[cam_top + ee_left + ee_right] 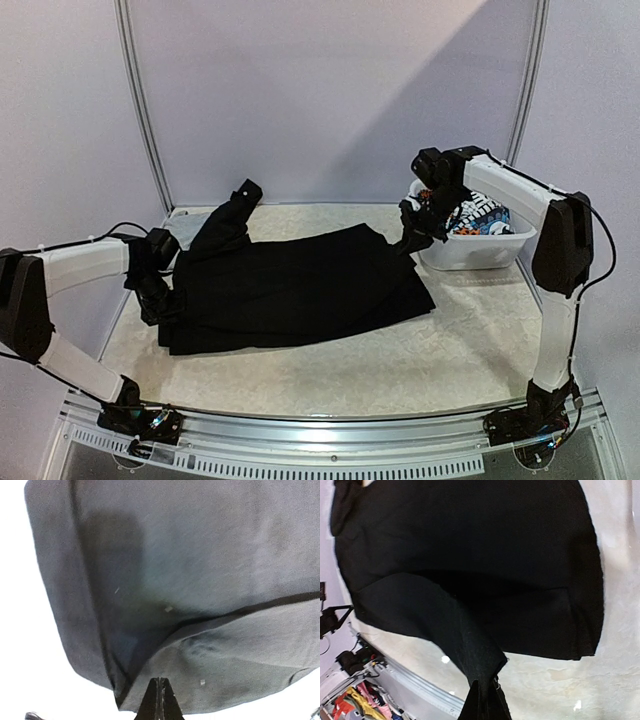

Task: Fold and stack the mixed laundry pile
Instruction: Smooth out the 1/3-folded shirt at the center of the board, then move the 1/3-folded shirt to the center of the board.

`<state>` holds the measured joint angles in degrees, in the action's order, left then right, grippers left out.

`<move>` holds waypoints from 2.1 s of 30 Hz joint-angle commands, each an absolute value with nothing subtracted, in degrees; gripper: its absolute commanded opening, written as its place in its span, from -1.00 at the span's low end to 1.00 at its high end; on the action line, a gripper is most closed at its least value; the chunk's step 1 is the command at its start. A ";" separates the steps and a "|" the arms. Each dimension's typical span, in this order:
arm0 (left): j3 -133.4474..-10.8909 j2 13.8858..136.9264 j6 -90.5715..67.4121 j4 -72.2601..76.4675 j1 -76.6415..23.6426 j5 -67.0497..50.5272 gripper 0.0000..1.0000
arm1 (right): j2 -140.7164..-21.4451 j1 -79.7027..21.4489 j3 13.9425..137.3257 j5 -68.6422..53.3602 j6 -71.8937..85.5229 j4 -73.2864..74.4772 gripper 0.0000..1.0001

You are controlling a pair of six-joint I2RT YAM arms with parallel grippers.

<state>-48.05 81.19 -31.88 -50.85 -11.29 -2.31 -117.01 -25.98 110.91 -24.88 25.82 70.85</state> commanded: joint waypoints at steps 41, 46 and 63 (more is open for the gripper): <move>-25.70 56.26 -49.70 -37.12 -10.86 -8.86 -0.07 | -105.20 -27.89 78.56 -17.67 31.92 51.06 0.26; -25.62 57.35 -51.17 -38.10 -11.36 -8.69 -0.15 | -102.27 -23.25 72.29 -16.88 32.26 46.87 0.41; -23.66 55.98 -56.03 -39.93 -14.28 -7.74 0.11 | -109.75 -20.82 70.09 -16.12 26.49 43.64 0.27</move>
